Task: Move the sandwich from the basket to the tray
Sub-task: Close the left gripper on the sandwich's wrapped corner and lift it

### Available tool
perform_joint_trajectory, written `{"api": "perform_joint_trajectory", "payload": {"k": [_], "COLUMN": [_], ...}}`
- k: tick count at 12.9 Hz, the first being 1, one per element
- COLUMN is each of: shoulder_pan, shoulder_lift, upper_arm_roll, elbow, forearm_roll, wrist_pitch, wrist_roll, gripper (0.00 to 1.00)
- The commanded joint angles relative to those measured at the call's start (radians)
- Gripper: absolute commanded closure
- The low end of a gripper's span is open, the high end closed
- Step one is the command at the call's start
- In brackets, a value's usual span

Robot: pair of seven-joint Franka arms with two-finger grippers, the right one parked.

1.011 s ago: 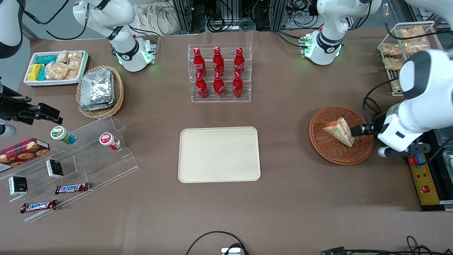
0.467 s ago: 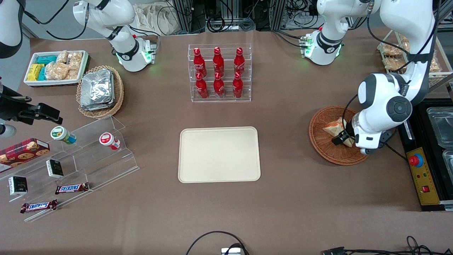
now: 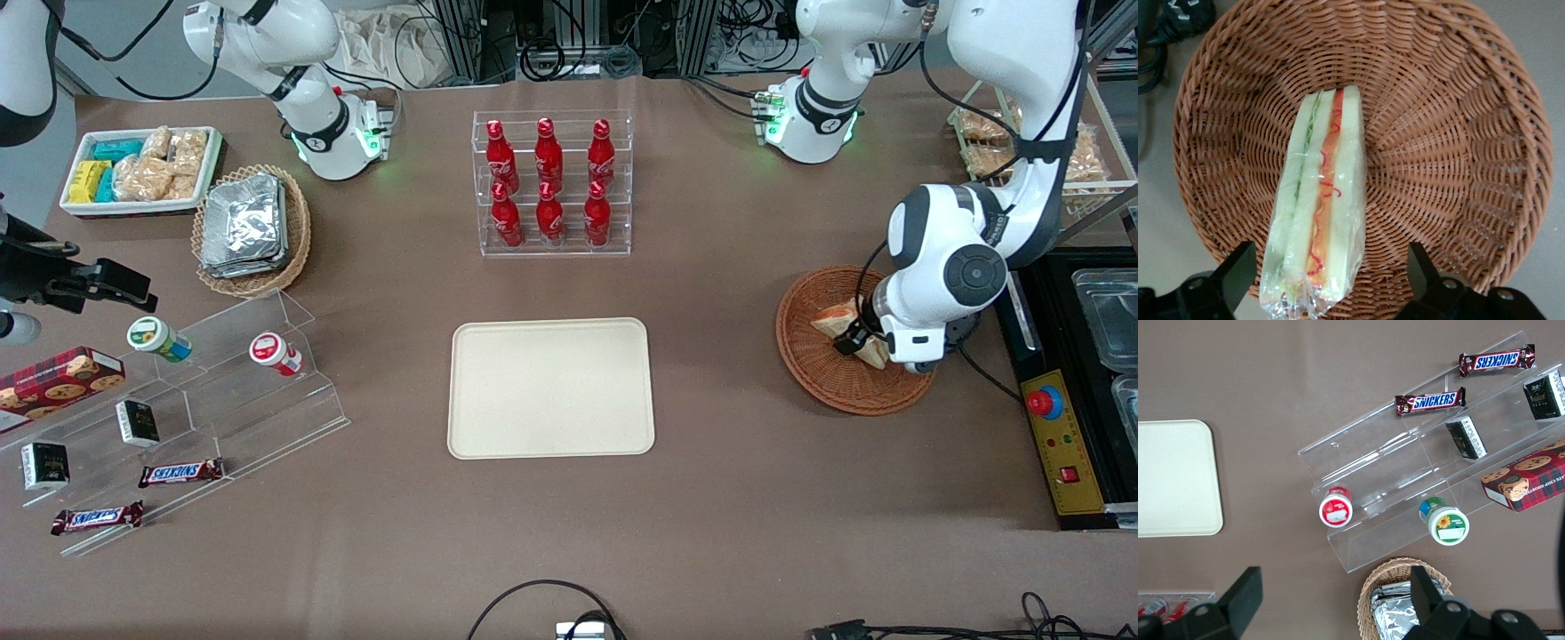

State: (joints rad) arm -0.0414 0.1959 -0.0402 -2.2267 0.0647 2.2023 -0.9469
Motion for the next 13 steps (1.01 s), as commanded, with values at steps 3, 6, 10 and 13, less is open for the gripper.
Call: {"api": "perform_joint_trajectory", "payload": {"k": [3, 6, 10, 13], "shoulder_pan": [-0.012, -0.009, -0.012, -0.031], "shoulder_lift": [0.032, 0.042, 0.039, 0.054], "upper_arm_roll": [0.008, 0.009, 0.005, -0.027], "elbow": [-0.011, -0.01, 0.141, 0.353], "forearm_roll": [0.041, 0.041, 0.04, 0.024], "wrist_pitch": [0.028, 0.048, -0.124, -0.332], "wrist_roll": [-0.043, -0.047, -0.026, -0.001], "gripper": [0.13, 1.0, 1.0, 1.0]}}
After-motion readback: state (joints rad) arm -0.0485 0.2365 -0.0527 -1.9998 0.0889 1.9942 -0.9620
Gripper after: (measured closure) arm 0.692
